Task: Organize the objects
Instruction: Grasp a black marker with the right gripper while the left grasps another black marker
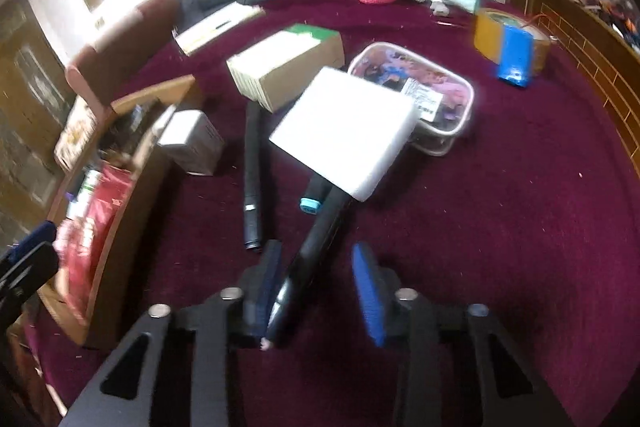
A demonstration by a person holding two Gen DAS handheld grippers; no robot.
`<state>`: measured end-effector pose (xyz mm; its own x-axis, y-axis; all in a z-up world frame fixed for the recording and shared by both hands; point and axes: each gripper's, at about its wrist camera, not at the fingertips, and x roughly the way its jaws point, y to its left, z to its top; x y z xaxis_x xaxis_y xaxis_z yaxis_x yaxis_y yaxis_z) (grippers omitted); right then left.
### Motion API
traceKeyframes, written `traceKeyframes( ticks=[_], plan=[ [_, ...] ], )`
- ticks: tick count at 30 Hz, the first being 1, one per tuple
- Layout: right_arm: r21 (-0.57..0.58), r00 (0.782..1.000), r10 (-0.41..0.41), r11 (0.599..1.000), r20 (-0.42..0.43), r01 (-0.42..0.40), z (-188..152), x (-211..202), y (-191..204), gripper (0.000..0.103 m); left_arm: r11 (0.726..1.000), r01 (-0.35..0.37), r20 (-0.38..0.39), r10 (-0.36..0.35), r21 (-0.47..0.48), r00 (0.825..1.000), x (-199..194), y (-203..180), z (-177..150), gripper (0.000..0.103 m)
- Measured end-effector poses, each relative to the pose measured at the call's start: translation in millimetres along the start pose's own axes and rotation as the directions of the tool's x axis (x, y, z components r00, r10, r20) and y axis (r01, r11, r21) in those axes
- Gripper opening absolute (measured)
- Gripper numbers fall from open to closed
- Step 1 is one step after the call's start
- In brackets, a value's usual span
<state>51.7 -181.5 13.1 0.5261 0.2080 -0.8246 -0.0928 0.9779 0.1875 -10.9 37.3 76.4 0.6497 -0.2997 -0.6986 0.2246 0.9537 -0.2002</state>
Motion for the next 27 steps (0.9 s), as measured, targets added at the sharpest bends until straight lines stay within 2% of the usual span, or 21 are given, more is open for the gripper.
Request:
traceKeyframes(
  ticks=[2, 3, 5, 6, 8, 10, 12, 13, 14, 16, 18, 19, 21, 24, 27],
  plan=[
    [-0.045, 1.0, -0.022, 0.999, -0.01, 0.022, 3, 12, 4, 0.03, 1.0, 0.015, -0.014, -0.015, 0.006, 1.0, 5, -7, 1, 0.066],
    [-0.067, 0.999, -0.039, 0.997, -0.018, 0.037, 4, 17, 5, 0.023, 1.0, 0.019, -0.024, -0.019, 0.01, 1.0, 8, -11, 2, 0.066],
    [-0.124, 0.996, -0.09, 0.988, 0.009, 0.091, 5, 17, 7, 0.018, 0.999, 0.029, -0.044, -0.028, 0.016, 0.999, 16, -21, 7, 0.066],
    [-0.128, 0.996, -0.087, 0.988, 0.017, 0.088, 3, 16, 3, 0.016, 0.999, 0.036, -0.054, -0.035, 0.019, 0.998, 21, -26, 10, 0.066],
    [-0.105, 0.997, -0.068, 0.992, 0.031, 0.071, 1, 11, -10, 0.015, 0.998, 0.05, -0.088, -0.048, 0.025, 0.995, 32, -38, 17, 0.066],
    [-0.046, 0.994, -0.082, 0.995, 0.077, 0.086, -2, 5, -32, 0.015, 0.997, 0.067, -0.116, -0.063, 0.026, 0.991, 46, -48, 25, 0.066],
    [0.037, 0.99, -0.072, 0.997, 0.123, 0.068, -5, -1, -58, 0.015, 0.998, 0.052, -0.151, -0.046, 0.039, 0.988, 65, -58, 33, 0.066],
    [0.066, 0.991, -0.046, 0.997, 0.123, 0.038, -5, -3, -66, 0.015, 0.999, 0.028, -0.174, -0.02, 0.039, 0.985, 78, -62, 38, 0.064],
    [0.082, 0.991, -0.027, 0.997, 0.129, 0.016, -4, -6, -71, 0.015, 0.999, 0.015, -0.192, -0.01, 0.028, 0.981, 88, -64, 41, 0.058],
    [0.078, 0.989, -0.033, 0.997, 0.145, 0.021, -4, -9, -74, 0.016, 1.0, -0.005, -0.225, 0.008, 0.015, 0.974, 107, -65, 48, 0.054],
    [0.081, 0.99, 0.002, 0.997, 0.139, -0.013, -5, -7, -75, 0.016, 0.999, -0.044, -0.261, 0.046, 0.011, 0.964, 126, -66, 52, 0.042],
    [0.09, 0.99, 0.018, 0.996, 0.138, -0.03, -5, -7, -77, 0.016, 0.998, -0.053, -0.272, 0.055, 0.014, 0.961, 133, -67, 54, 0.04],
    [0.101, 0.989, 0.05, 0.993, 0.142, -0.065, -5, -10, -80, 0.016, 0.997, -0.077, -0.291, 0.077, 0.013, 0.954, 144, -68, 54, 0.03],
    [0.105, 0.985, 0.072, 0.991, 0.159, -0.089, -4, -15, -77, 0.016, 0.995, -0.099, -0.311, 0.097, 0.009, 0.946, 160, -68, 56, 0.028],
    [0.107, 0.982, 0.092, 0.988, 0.165, -0.11, -3, -17, -76, 0.016, 0.99, -0.135, -0.287, 0.137, 0.027, 0.948, 169, -72, 62, 0.025]
  ],
)
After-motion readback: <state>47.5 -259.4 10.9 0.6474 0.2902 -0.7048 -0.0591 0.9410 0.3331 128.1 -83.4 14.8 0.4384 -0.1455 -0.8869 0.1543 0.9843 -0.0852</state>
